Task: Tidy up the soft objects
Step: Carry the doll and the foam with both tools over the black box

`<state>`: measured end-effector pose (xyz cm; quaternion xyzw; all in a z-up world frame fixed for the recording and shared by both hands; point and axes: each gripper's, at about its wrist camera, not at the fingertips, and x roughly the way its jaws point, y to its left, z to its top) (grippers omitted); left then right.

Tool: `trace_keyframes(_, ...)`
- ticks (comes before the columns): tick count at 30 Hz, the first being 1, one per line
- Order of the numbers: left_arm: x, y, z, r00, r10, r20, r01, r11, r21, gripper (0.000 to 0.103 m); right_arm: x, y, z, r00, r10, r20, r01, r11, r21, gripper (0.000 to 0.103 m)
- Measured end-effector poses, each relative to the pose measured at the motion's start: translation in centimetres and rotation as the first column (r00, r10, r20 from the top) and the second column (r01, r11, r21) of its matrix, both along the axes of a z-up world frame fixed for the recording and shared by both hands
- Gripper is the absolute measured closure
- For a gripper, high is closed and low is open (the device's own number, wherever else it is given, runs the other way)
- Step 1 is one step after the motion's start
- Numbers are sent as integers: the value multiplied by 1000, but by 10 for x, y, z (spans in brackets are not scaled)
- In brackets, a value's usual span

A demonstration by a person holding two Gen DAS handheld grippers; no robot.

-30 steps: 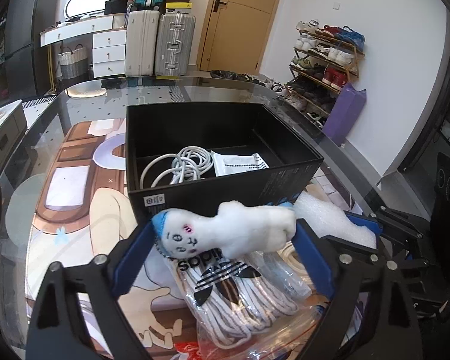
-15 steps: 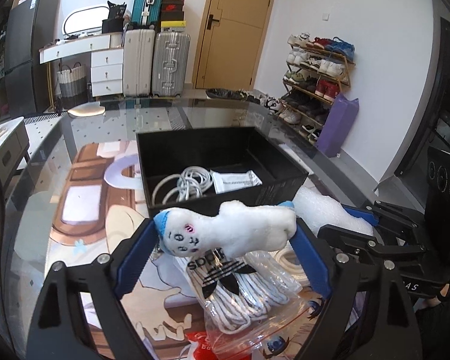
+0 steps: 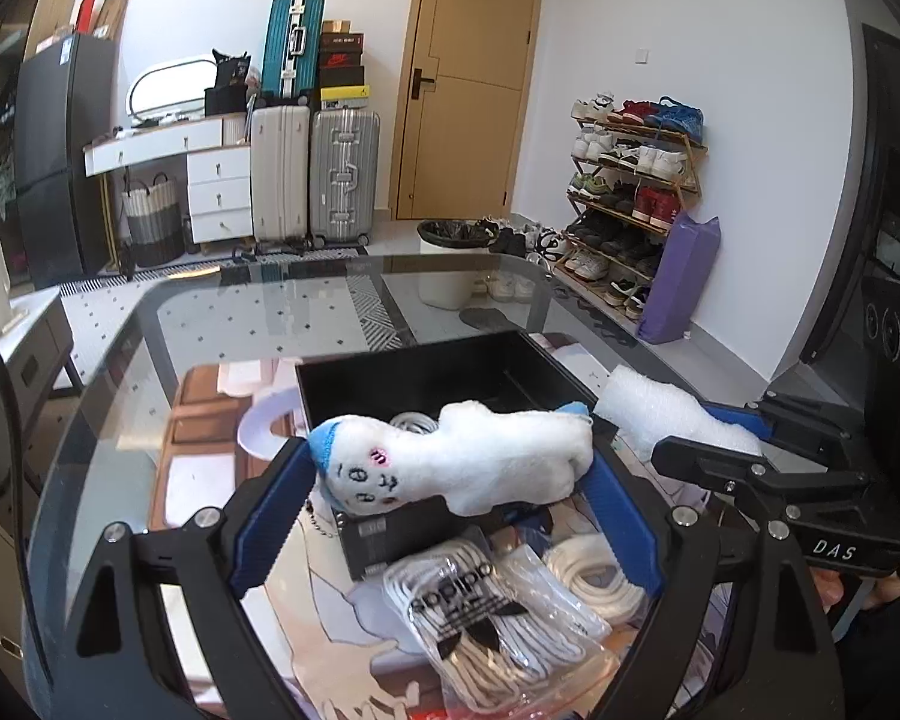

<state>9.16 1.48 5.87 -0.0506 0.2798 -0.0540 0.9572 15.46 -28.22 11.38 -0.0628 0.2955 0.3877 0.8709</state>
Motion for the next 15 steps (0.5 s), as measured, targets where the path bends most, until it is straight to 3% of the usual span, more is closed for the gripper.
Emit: trace_keyframes(15, 18, 10, 6, 999, 33, 40, -34, 999, 11, 14, 23, 15, 8, 1000, 7, 7, -7, 1000, -1, 65)
